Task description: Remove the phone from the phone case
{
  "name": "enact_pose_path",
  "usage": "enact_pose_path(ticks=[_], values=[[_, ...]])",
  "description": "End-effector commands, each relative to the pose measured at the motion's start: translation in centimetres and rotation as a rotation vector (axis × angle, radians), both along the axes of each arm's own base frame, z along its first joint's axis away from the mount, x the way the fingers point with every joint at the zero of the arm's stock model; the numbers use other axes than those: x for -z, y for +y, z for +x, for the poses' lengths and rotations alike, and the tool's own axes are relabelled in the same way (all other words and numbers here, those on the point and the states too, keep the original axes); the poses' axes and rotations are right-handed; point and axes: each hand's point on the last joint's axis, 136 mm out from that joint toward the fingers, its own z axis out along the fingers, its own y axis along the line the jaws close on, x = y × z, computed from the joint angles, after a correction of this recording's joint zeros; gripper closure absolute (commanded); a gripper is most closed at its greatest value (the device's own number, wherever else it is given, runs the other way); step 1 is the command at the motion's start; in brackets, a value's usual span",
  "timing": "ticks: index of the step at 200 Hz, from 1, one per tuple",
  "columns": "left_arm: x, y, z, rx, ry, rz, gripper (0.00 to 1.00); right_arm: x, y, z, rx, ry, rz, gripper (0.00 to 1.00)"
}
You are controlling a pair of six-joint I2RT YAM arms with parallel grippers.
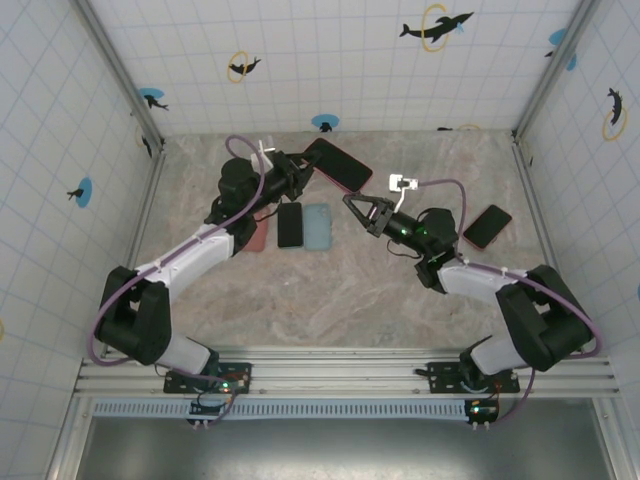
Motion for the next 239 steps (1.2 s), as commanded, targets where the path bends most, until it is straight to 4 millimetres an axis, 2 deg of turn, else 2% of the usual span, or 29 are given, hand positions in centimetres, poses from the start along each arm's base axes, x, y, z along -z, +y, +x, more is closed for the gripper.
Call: enact_pose_path(ticks=[1,20,38,40,45,76,100,122,134,164,192,211,239], values=[[-5.2,-0.7,-3.7,0.121,-0.114,-0.111,0.97,3.2,-0.9,3.0,0.084,0.077,-0.093,0.89],[-5.0,-0.8,-3.7,0.126,-0.126,-0.087,0.97,2.9,-0.9,3.2,0.075,0.078,-0.073,0.89],[-3.2,-1.0,-3.4,0.122,-0.126,-0.007,0.97,2.4,-0.8,3.1,0.057,0.065,-0.066,0.88],[-4.2,-1.1,-3.4,0.122,-0.151,-0.006,0.98,2.4,-0.8,3.1,0.054,0.062,-0.066,0.87],[-4.1,-1.2,-3.3,0.123,-0.166,0.019,0.98,2.3,-0.8,3.0,0.049,0.058,-0.065,0.86],[-2.4,-1.2,-2.9,0.128,-0.263,0.155,0.99,2.1,-1.5,2.1,0.016,0.034,-0.078,0.72],[-2.5,-1.3,-3.3,0.171,-0.405,0.205,0.99,3.0,-1.8,1.2,-0.034,0.017,-0.154,0.58],[-2.4,-1.5,-3.7,0.241,-0.51,0.233,0.99,3.5,-2.2,0.1,-0.091,-0.044,-0.242,0.53],[-2.8,-1.7,-4.2,0.277,-0.59,0.234,0.99,4.1,-2.5,-0.2,-0.107,-0.068,-0.31,0.51],[-1.7,-2.6,-4.6,0.393,-0.727,0.367,0.99,5.0,-3.3,-1.4,-0.153,-0.2,-0.457,0.5],[-2.3,-2.7,-6.3,0.469,-0.874,0.343,1.0,6.8,-3.5,-1.8,-0.209,-0.261,-0.617,0.54],[-2.7,-2.8,-7.4,0.517,-0.952,0.33,1.0,6.4,-3.2,-2.1,-0.254,-0.316,-0.63,0.56],[-2.1,-2.8,-8.7,0.603,-1.022,0.332,1.0,6.0,-2.9,-2.5,-0.276,-0.412,-0.67,0.6]])
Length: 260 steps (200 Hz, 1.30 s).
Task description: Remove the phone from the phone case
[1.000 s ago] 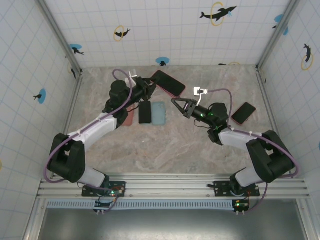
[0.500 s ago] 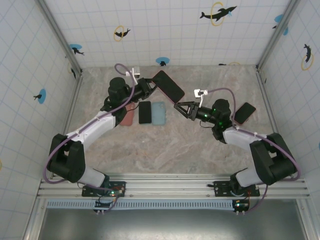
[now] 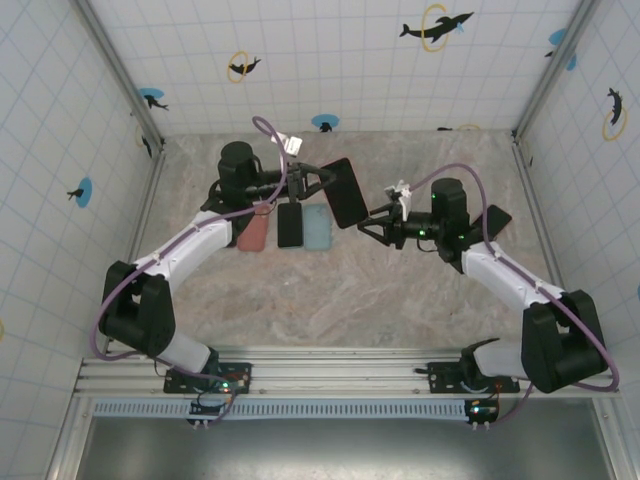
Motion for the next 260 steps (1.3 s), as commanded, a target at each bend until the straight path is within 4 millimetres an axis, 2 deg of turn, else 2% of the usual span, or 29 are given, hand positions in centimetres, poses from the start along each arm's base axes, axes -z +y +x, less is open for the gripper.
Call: enact_pose_path(ticks=[1,24,29,55,97,121,177,219,260], values=[[-2.0,-0.1,-2.6,0.169,-0.179,-0.013,1.0,-0.2,0.3,-0.7,-0.072,-0.113,-0.072,0.6],[-1.3,0.1,-3.5,0.207,-0.233,0.012,1.0,0.0,1.0,-1.3,-0.131,-0.159,-0.127,0.63],[-1.2,1.0,-2.7,0.187,-0.234,0.018,1.0,0.1,1.1,-1.5,-0.142,-0.162,-0.139,0.64],[-0.7,1.3,-3.1,0.217,-0.227,0.027,1.0,1.2,1.6,-2.0,-0.186,-0.184,-0.241,0.67],[-0.1,1.5,-3.6,0.238,-0.209,0.03,1.0,1.7,2.5,-2.4,-0.207,-0.199,-0.258,0.73],[-0.1,1.6,-3.9,0.247,-0.209,0.027,1.0,1.3,2.9,-2.3,-0.215,-0.213,-0.246,0.75],[0.0,1.8,-4.7,0.278,-0.189,0.017,1.0,2.1,2.6,-2.8,-0.243,-0.239,-0.301,0.77],[0.0,1.9,-5.2,0.299,-0.163,0.007,1.0,1.1,3.0,-2.5,-0.229,-0.26,-0.264,0.79],[0.2,2.0,-5.3,0.292,-0.157,0.01,1.0,0.1,3.3,-2.7,-0.228,-0.201,-0.177,0.8]])
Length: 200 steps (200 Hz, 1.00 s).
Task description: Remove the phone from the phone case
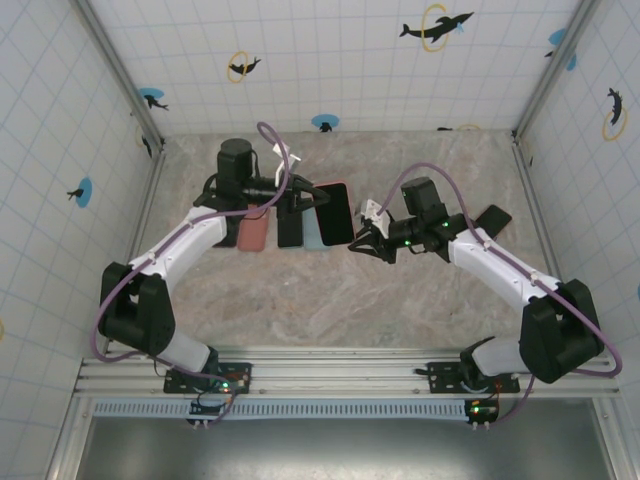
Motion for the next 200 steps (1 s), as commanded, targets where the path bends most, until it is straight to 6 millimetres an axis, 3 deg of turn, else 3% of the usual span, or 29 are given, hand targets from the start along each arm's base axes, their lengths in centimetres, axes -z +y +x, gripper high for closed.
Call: enact_pose_path(ticks=[1,33,121,200], values=[[-1.5,0.4,-2.1,0.075,-0.023,-0.036,1.0,-2.8,0.8,1.0,0.003,-0.032,0.101,0.8],[-1.3,0.4,-2.2,0.069,-0.022,-0.033,1.0,-3.4,1.0,0.6,-0.015,-0.013,0.136,0.78],[-1.3,0.4,-2.1,0.072,-0.023,-0.034,1.0,-2.5,1.2,-1.1,-0.08,-0.006,0.095,0.73],[-1.0,0.4,-2.1,0.068,-0.019,-0.031,1.0,-1.9,1.1,-1.8,-0.106,0.012,0.068,0.74]])
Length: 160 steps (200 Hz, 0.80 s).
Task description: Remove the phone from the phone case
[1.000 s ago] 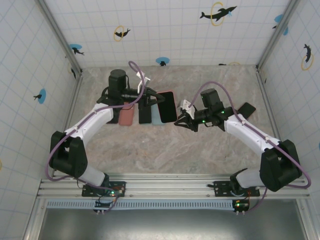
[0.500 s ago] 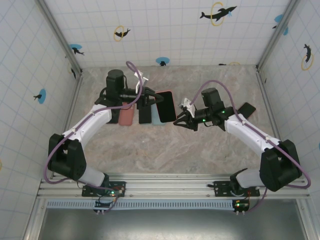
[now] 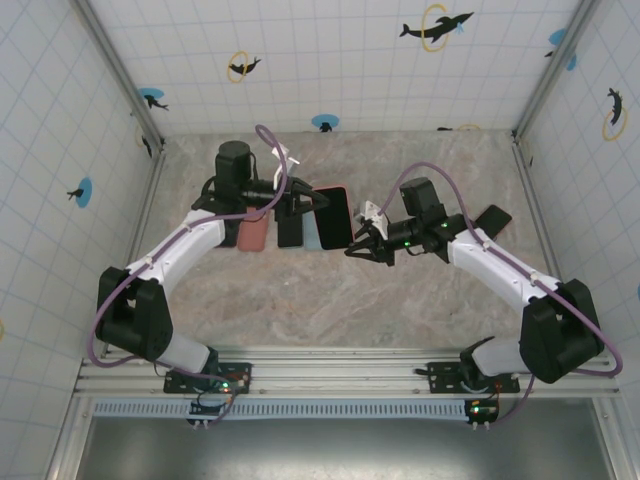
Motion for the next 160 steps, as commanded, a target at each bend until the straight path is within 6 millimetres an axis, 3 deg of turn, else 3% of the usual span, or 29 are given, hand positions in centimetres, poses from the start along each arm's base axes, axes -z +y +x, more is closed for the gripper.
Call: enact_pose_path(ticks=[1,87,132,160], values=[[-0.7,0.2,-1.1,0.043,-0.013,-0.019,1.0,-1.1,0.4,-0.2,-0.029,-0.025,0.012,0.74],[-0.1,0.4,-1.9,0.085,0.049,-0.015,1.0,-2.7,1.4,1.1,-0.022,-0.093,0.016,0.82],[0.0,0.5,-2.3,0.113,0.067,-0.018,1.0,-1.4,1.4,1.6,-0.034,-0.16,-0.082,0.85],[-0.1,0.6,-2.7,0.139,0.089,-0.021,1.0,-1.8,1.5,2.2,-0.017,-0.231,-0.094,0.86]])
